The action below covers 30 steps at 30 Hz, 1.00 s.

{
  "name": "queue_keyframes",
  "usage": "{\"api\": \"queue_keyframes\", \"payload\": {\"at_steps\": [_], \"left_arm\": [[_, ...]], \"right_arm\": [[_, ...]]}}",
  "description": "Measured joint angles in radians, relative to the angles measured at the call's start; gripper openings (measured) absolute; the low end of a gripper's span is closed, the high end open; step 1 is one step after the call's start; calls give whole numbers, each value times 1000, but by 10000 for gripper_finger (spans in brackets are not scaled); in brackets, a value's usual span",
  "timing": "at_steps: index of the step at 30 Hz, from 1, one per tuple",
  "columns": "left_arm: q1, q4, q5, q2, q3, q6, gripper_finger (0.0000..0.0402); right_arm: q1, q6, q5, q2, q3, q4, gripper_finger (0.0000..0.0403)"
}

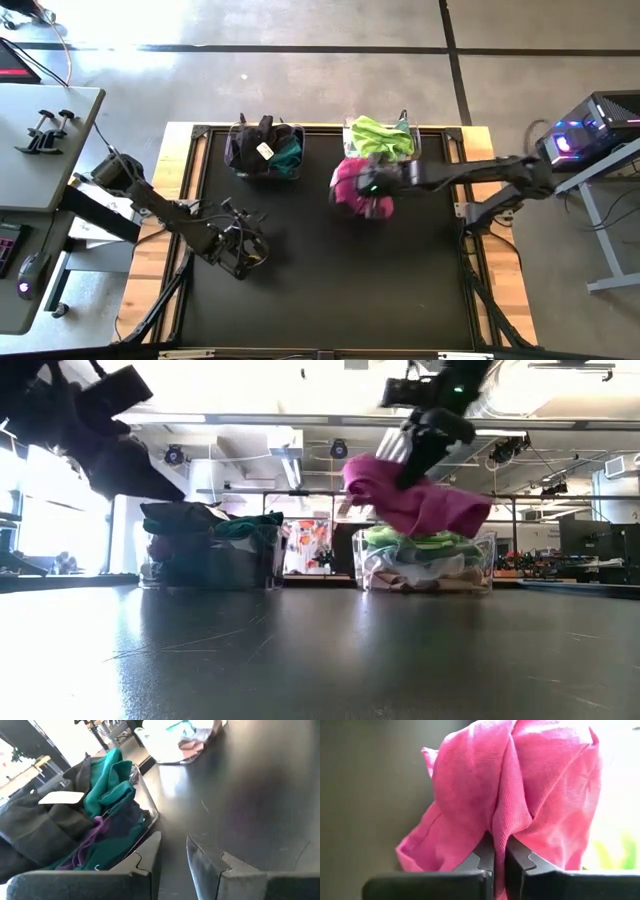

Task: Sort towels by color in basket
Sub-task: Put the pink kitchen towel into the right transparent bin

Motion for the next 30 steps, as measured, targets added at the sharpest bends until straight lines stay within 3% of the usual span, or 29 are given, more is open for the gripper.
{"api": "queue_keyframes", "payload": {"at_steps": [3,7,14,18,23,26,30], "left_arm": [[22,62,22,15,0,89,78],[73,177,147,18,0,291,78],[275,481,486,16,0,663,78],[411,627,610,16,0,819,78],[527,737,613,15,0,903,78],[569,743,613,15,0,902,78],[587,718,614,15,0,873,78]], "right_arm": [[-82,-77,105,-121,-92,74,11],[-230,-285,174,-223,-144,173,16],[-506,-521,160,-165,-154,393,10],[-590,-555,4,-72,-155,431,5],[-620,-548,-218,73,-155,384,11],[-619,-547,-260,155,-154,376,12],[-619,-532,-231,232,-148,390,16]]}}
